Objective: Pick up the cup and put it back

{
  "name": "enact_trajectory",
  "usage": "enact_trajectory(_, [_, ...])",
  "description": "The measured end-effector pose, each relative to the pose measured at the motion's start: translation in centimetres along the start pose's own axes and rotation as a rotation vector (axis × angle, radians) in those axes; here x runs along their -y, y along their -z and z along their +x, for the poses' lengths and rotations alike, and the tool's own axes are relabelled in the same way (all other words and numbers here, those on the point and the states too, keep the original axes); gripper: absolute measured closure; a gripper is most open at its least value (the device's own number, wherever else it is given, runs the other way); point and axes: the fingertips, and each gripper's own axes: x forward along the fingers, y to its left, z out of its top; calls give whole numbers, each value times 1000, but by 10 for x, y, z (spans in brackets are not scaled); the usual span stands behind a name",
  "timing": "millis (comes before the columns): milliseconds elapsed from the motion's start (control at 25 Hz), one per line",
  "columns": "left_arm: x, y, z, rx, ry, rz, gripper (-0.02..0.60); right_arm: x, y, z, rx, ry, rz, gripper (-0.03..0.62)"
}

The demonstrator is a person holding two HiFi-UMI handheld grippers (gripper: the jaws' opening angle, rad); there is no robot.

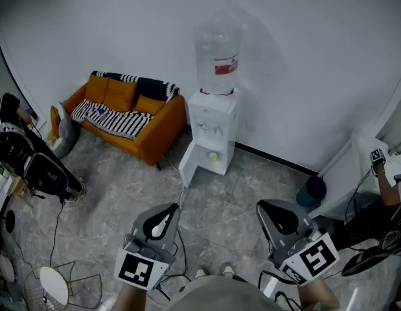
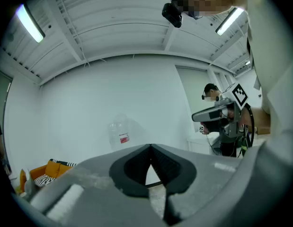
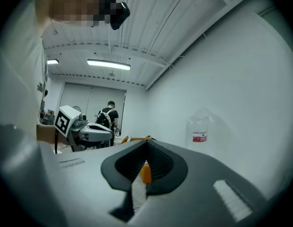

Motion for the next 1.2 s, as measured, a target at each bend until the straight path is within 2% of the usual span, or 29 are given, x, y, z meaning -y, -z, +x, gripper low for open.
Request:
enact_trajectory(640, [22, -3, 11, -18, 8, 4, 580, 18, 5, -20, 19, -2, 68, 591])
enact_trajectory(840, [32, -5, 20, -29, -2, 6, 580, 42, 10, -28, 40, 49, 123, 588])
enact_trajectory(920, [37, -8, 24, -31, -6, 6, 580, 51, 14, -31, 36, 52, 150, 417])
enact_trajectory(1040, [44, -11, 32, -33, -16, 6, 580, 62, 18, -35, 29, 50, 150, 373])
enact_trajectory(1200, [53, -11, 40, -33, -40, 8, 580, 70, 23, -43, 29, 27, 138, 368])
